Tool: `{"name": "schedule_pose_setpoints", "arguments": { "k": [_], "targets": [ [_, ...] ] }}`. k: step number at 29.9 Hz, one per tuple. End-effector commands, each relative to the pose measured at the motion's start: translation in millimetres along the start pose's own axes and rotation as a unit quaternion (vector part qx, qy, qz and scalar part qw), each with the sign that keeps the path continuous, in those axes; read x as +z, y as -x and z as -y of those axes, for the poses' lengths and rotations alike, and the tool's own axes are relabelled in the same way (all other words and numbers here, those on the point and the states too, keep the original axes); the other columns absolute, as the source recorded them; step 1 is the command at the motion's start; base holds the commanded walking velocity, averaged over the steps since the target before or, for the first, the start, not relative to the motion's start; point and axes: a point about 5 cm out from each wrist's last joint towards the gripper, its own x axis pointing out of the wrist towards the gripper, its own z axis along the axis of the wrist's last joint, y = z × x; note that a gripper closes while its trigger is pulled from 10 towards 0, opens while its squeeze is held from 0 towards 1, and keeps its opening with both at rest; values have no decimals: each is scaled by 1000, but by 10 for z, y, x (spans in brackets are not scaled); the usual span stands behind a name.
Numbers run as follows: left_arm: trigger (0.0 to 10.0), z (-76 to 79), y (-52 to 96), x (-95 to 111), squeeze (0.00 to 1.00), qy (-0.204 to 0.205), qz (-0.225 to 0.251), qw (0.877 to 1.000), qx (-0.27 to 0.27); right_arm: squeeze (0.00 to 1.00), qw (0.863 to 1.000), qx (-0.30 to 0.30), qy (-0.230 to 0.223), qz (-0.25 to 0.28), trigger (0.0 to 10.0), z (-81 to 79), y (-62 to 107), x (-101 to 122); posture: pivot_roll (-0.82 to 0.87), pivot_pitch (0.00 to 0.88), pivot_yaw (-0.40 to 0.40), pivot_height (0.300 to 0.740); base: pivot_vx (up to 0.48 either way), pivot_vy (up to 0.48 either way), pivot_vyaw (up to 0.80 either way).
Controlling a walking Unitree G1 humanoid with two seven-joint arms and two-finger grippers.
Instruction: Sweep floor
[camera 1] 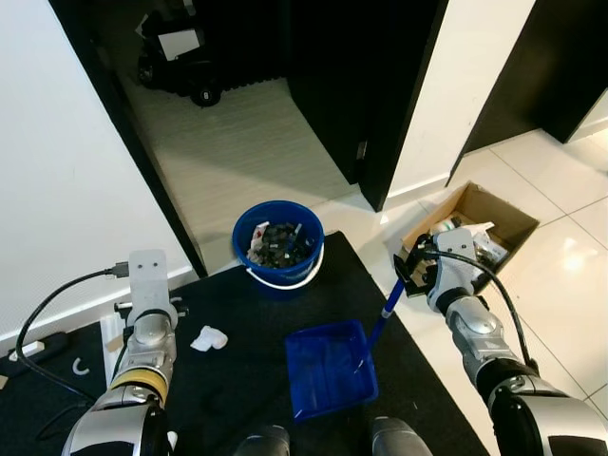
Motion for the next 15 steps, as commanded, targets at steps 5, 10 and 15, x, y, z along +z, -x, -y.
{"name": "schedule_pose_setpoints", "arguments": {
  "k": [5, 10, 15],
  "targets": [
    [10000, -54, -17, 105, 0, 6, 30, 1000, 0, 0, 1000, 10, -6, -23, 10000, 10, -17, -21, 118, 0, -48, 740, 0, 0, 0],
    [10000, -95, -26, 146, 0, 3, 39, 999, 2, 0, 999, 22, 5, -34, 10000, 16, -49, 7, 145, 79, -68, 740, 0, 0, 0],
    [10000, -141, -29, 200, 0, 13, 55, 998, 4, 0, 999, 26, 15, -34, 10000, 43, -76, 54, 147, 108, -79, 740, 0, 0, 0]
  ]
}}
